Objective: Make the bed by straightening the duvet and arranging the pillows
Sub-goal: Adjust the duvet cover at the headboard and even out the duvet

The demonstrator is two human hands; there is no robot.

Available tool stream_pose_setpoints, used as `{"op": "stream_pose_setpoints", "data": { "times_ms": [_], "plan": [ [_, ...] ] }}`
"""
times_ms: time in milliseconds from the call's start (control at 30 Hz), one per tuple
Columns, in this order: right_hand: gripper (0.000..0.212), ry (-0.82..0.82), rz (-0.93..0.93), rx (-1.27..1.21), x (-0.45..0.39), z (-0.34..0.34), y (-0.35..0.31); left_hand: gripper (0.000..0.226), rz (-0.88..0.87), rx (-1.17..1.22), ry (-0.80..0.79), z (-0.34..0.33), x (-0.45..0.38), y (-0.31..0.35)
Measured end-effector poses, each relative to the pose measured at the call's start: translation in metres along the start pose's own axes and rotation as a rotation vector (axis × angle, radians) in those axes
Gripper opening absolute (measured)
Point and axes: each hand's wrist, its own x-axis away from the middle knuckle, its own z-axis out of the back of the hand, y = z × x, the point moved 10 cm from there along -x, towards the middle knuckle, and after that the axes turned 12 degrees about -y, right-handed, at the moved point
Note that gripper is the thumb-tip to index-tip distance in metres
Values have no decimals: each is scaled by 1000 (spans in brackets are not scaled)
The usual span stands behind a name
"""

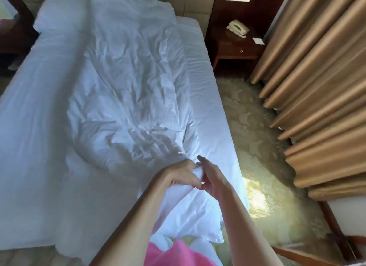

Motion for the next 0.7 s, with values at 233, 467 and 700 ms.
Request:
{"op": "stream_pose_setpoints", "data": {
  "times_ms": [233, 467, 700],
  "plan": [
    [31, -185, -156, -60, -66, -42, 9, 30, 115, 380, 289, 29, 36, -50],
    [28, -387, -324, -38, -58, -55, 56, 20, 264, 790, 707, -53, 91, -80],
    [19, -287, -313, 195, -25, 7, 63, 34, 644, 609, 790, -139, 81, -67]
  ]
}}
